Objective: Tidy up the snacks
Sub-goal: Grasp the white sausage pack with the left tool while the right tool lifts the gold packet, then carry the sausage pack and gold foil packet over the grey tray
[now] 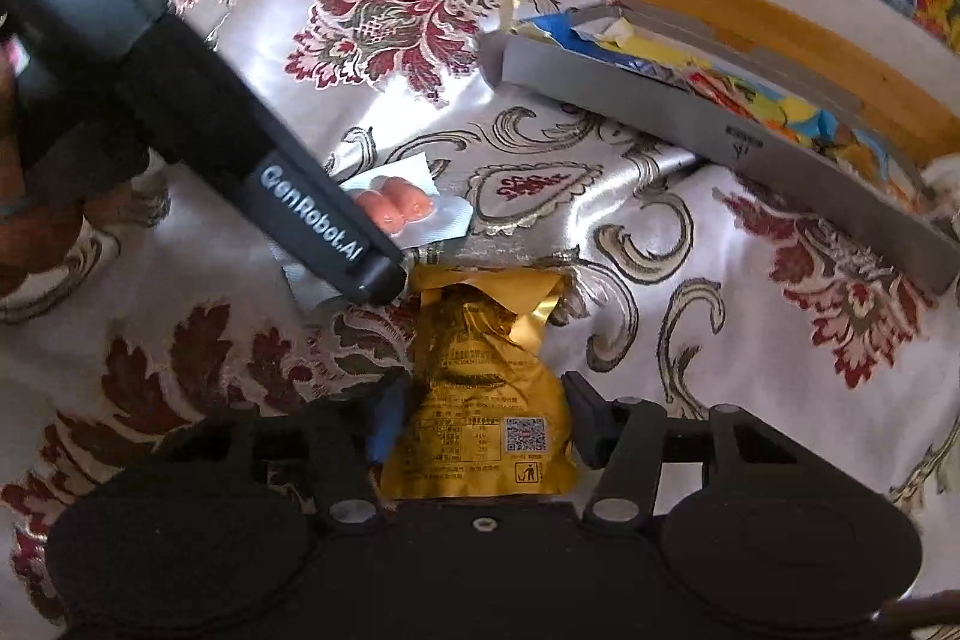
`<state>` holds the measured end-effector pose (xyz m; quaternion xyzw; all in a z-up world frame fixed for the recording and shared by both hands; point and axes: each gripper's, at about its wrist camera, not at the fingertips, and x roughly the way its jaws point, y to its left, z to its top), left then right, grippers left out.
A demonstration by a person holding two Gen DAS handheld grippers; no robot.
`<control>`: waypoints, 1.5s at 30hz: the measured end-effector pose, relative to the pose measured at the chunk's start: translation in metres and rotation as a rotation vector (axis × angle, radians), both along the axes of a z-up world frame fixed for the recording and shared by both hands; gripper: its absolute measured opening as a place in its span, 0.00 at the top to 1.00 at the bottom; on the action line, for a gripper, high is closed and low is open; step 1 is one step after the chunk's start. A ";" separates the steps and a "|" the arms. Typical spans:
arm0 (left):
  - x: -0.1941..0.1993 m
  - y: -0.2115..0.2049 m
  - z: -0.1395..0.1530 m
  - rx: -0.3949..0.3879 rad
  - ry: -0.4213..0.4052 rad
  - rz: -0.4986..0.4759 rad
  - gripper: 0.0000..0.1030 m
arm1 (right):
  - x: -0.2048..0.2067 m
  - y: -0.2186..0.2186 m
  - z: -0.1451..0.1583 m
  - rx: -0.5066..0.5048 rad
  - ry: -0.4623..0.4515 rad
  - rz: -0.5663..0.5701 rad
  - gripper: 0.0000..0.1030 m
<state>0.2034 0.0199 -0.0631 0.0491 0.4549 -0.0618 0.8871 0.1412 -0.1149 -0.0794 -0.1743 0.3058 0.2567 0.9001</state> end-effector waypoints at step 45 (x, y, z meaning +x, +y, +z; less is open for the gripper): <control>-0.088 -0.011 0.027 -0.123 -0.189 0.192 0.42 | -0.036 -0.015 0.022 -0.088 -0.224 -0.011 0.52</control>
